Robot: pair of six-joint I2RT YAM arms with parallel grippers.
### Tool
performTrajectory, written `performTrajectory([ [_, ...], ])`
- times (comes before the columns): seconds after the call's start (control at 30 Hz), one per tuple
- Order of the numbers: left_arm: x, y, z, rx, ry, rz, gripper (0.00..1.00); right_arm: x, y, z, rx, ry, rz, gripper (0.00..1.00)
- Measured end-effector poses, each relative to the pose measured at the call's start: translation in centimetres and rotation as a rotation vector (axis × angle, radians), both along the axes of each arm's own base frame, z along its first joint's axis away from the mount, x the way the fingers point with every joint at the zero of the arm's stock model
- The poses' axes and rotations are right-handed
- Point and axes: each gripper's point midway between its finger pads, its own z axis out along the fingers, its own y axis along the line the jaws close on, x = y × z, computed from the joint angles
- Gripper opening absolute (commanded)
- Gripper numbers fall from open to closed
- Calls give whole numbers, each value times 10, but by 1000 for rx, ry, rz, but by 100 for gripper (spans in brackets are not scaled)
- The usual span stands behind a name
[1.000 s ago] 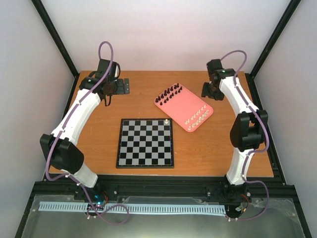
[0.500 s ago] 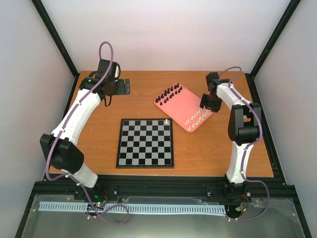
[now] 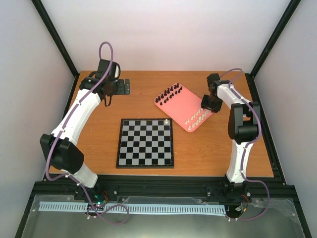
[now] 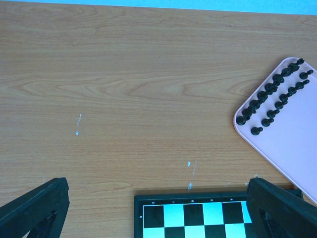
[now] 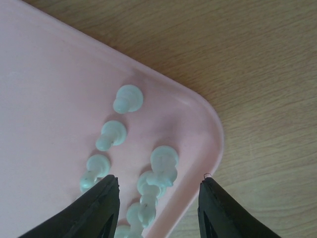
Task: Set up the chess pieces on the board
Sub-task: Pick up the chess piece from the storage box.
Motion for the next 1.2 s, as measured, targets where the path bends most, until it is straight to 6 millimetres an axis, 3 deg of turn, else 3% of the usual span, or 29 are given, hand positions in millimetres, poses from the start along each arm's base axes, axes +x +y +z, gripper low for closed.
performTrajectory([
  [0.23, 0, 0, 0, 0, 2, 0, 100, -2, -3, -10, -1, 22, -15, 44],
  [1.2, 0, -2, -3, -5, 12, -8, 100, 10, -6, -29, 5, 16, -46, 33],
])
